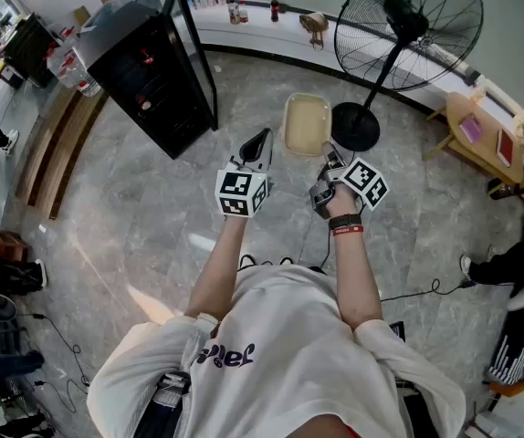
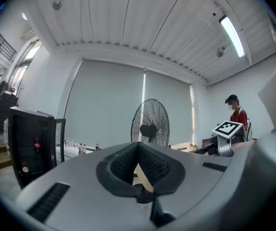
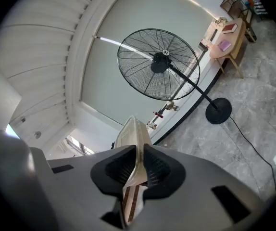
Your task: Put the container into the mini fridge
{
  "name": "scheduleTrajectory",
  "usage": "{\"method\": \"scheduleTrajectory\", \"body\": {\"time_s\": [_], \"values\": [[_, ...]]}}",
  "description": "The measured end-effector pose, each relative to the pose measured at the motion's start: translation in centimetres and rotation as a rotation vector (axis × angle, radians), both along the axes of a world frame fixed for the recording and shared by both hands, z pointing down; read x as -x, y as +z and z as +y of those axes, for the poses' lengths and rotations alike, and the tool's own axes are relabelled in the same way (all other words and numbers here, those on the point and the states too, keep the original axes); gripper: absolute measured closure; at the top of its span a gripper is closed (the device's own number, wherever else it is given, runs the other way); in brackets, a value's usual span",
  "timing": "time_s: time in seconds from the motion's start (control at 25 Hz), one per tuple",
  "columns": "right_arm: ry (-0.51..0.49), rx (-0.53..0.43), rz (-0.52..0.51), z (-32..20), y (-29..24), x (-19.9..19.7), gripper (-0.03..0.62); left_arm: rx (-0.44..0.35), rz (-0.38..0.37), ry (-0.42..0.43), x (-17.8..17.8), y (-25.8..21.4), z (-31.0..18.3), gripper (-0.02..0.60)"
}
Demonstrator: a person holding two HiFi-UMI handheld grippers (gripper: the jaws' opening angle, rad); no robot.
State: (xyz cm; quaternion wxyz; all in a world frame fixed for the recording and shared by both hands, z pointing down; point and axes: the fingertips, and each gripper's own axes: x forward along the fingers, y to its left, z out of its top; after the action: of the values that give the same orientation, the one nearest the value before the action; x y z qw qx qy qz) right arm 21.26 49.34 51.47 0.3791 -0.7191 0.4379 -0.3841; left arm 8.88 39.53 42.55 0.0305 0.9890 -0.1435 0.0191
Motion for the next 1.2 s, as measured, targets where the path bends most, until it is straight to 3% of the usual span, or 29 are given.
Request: {"method": "scheduleTrajectory", "body": {"time_s": [0.28, 0.68, 1.2], "values": [[-0.036, 0.007, -0.023, 2.1, 1.1, 0.0, 0.533, 0.015, -0.003, -0.044, 0.4, 0.6, 2.7, 0.563], [-0.05, -0.014, -0.079, 0.0, 2.6, -0.2, 0.531, 0.053, -0.023, -0.104, 1.7, 2.6, 0.4, 0.563], [-0.086, 0.003, -0.061, -10.2, 3.1, -5.6, 0.531, 0.09, -0.016, -0.106, -5.1, 4.2, -9.7, 0.563]]}}
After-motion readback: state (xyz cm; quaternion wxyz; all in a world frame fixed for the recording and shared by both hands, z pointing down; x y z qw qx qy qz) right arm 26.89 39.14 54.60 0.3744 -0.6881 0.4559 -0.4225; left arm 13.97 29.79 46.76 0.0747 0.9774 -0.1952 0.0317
